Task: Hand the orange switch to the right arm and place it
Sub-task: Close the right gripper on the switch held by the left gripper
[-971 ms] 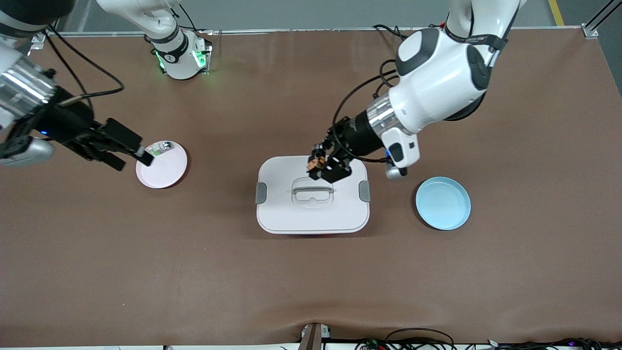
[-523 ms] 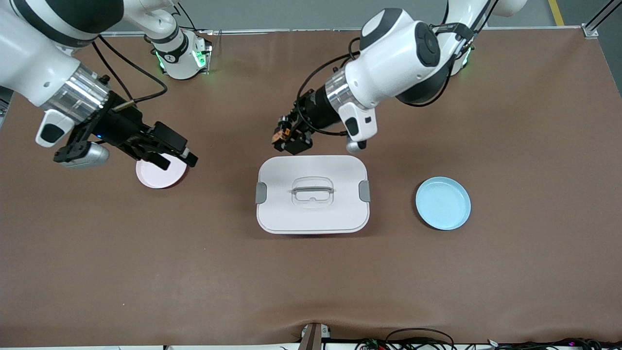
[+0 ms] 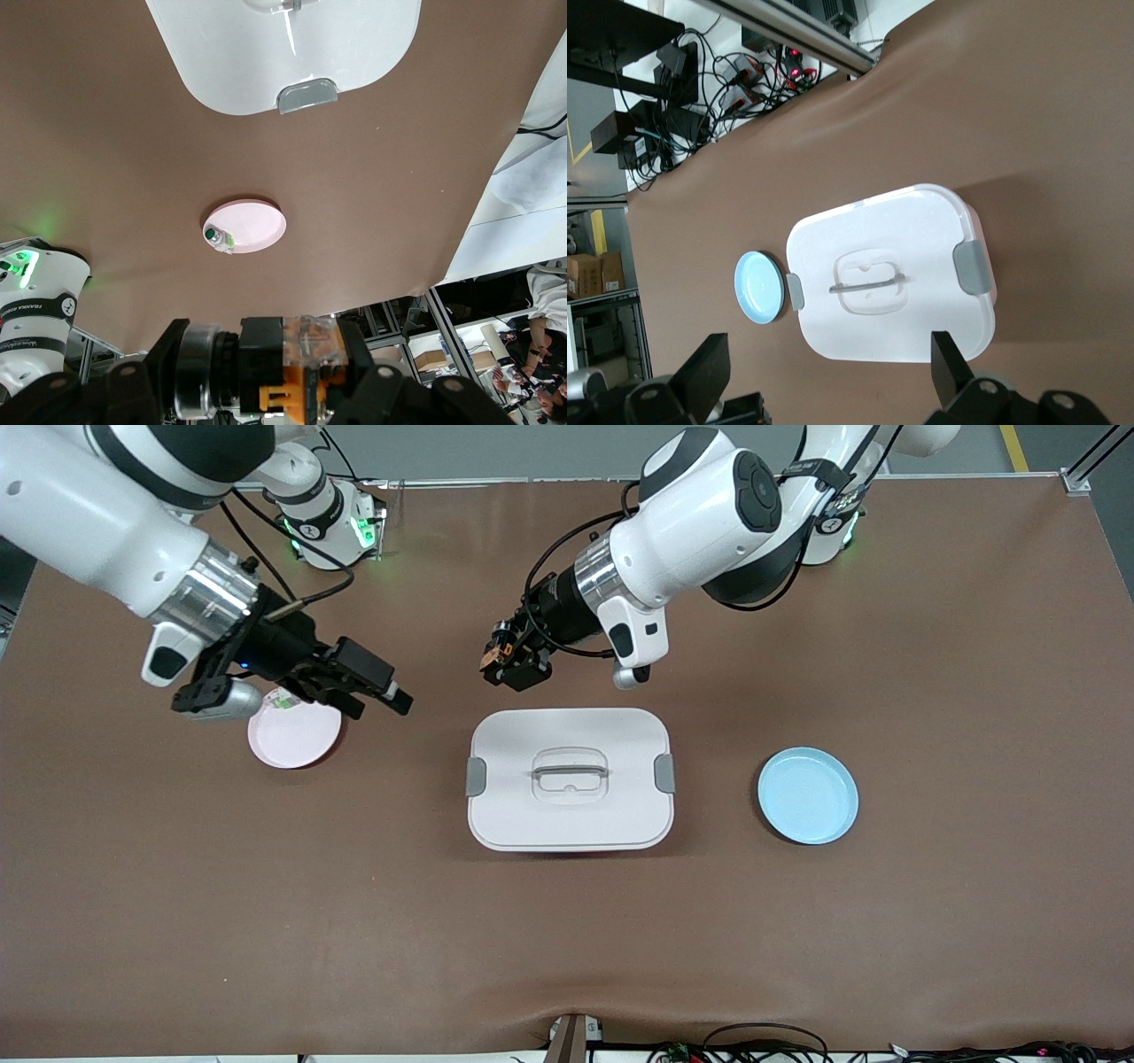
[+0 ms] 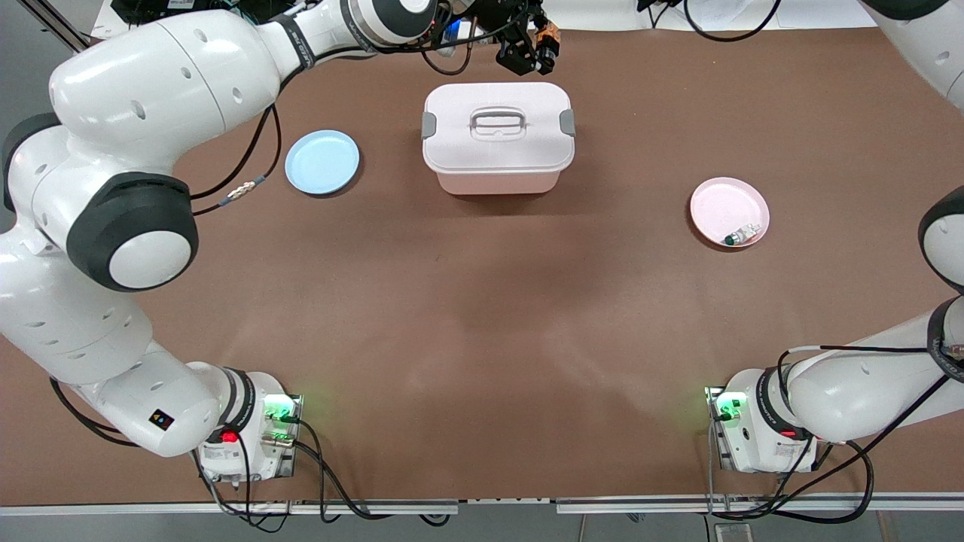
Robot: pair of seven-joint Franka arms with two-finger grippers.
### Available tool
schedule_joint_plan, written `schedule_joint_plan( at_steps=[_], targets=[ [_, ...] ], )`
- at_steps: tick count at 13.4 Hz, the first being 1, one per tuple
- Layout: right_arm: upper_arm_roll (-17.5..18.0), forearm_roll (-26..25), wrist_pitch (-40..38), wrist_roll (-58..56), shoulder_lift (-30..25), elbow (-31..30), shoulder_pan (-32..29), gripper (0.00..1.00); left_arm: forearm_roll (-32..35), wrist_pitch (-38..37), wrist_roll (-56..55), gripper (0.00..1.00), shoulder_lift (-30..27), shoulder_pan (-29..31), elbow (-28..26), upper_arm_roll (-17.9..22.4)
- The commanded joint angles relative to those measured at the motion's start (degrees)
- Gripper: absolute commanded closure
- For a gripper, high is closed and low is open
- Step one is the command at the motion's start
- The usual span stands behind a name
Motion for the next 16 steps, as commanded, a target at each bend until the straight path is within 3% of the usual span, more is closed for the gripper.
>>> schedule_joint_plan(
  at_steps=[1,4,9,16],
  targets=[
    [-0.5,1.2,0.7,1.5,-4.7,-4.8,1.6,0.0,-0.7,0.3,-0.2,0.73,0.0,0.0,0.5,-0.1],
    [-0.5,1.3,1.2,4.3,-6.7,-7.4,4.4,0.0,-0.5,0.3,-0.3,0.73,0.3,-0.1,0.5,-0.1],
    [-0.5,1.3,11.0,10.7,-7.4,-10.7,11.3,0.0,-0.5,0.3,-0.4,0.73,0.5,-0.1,1.0,0.0],
    [-0.5,0.9,13.1,7.6,-7.1,-13.1,12.7,0.0,-0.4,0.3,-0.6,0.73,0.3,-0.1,1.0,0.0]
  ],
)
